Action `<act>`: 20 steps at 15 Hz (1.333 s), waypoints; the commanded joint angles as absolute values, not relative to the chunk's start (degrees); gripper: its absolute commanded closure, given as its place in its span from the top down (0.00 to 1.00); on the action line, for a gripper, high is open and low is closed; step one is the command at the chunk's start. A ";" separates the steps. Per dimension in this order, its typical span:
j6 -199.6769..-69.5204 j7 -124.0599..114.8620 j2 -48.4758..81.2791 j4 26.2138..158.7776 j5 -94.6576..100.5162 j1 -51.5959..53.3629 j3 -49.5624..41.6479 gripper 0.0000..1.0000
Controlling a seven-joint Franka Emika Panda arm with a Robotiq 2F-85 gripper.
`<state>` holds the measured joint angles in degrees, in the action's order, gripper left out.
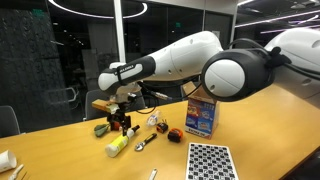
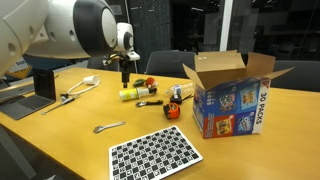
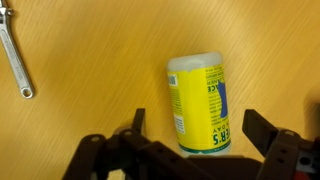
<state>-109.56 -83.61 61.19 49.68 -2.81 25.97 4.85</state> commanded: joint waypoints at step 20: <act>-106.88 -76.45 72.36 40.41 -1.23 26.82 4.50 0.49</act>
